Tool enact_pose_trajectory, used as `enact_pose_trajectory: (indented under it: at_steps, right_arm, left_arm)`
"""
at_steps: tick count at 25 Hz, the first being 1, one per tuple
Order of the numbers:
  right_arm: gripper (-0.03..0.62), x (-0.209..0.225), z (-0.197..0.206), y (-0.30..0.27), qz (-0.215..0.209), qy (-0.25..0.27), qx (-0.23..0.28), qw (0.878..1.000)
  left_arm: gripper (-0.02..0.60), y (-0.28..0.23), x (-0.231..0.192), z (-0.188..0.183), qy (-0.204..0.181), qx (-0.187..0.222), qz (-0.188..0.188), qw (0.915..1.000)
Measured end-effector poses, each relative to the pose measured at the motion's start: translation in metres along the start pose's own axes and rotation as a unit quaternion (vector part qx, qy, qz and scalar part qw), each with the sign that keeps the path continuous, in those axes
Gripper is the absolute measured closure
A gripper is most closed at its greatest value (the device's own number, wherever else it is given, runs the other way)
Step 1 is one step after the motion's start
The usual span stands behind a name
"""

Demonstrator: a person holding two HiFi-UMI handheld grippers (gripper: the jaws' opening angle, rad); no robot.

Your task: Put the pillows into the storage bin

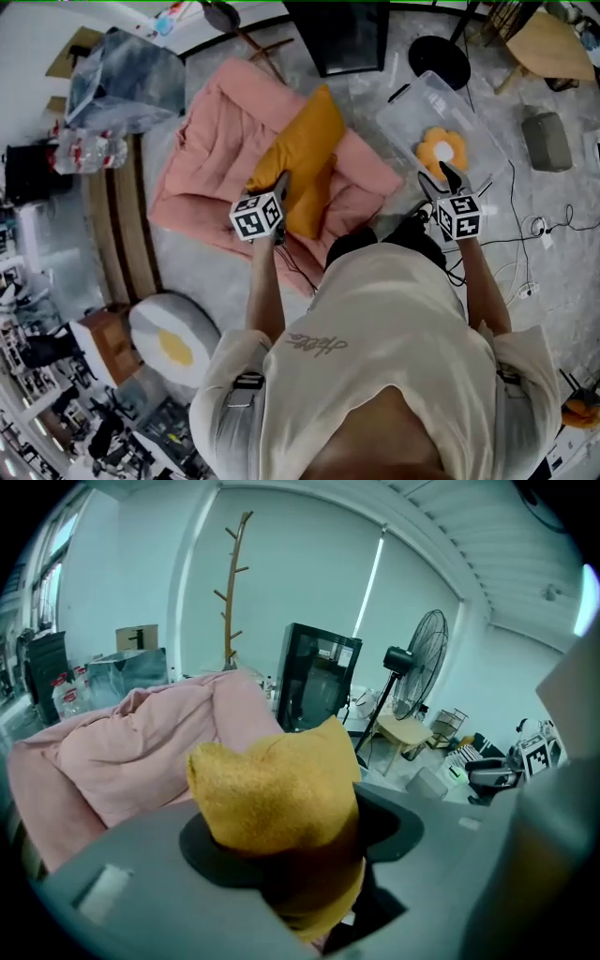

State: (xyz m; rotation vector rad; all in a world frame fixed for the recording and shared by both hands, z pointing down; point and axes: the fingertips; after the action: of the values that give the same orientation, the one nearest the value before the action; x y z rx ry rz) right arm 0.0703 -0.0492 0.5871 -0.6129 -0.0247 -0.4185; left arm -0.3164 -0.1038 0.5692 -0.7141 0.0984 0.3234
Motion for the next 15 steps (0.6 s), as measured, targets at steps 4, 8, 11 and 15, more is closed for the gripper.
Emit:
enact_pose_trajectory:
  at_steps: [4, 8, 11, 15]
  right_arm:
    - [0.336, 0.047, 0.006, 0.023, 0.033, -0.034, 0.016, 0.999]
    - [0.336, 0.096, 0.018, 0.048, 0.066, -0.079, 0.034, 0.994]
    - [0.336, 0.132, 0.031, 0.069, 0.085, -0.102, 0.040, 0.990]
    - [0.336, 0.178, 0.052, 0.090, 0.103, -0.120, 0.040, 0.987]
  left_arm:
    - [0.295, -0.029, 0.045, -0.021, -0.024, -0.008, 0.016, 0.9995]
    - [0.295, -0.063, 0.099, -0.035, -0.046, -0.027, 0.038, 0.9979]
    - [0.295, -0.084, 0.144, -0.039, -0.058, -0.043, 0.051, 0.9961]
    - [0.295, -0.113, 0.203, -0.035, -0.076, -0.058, 0.073, 0.9928]
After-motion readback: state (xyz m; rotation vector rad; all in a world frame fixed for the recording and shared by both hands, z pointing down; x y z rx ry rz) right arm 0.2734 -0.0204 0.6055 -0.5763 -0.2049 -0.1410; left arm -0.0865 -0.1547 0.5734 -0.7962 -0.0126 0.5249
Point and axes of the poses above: the fingertips, and each gripper's own axes: y backward along the fingers, x to its right, z out of its underside, and after that the axes turned 3 degrees about x, right-handed
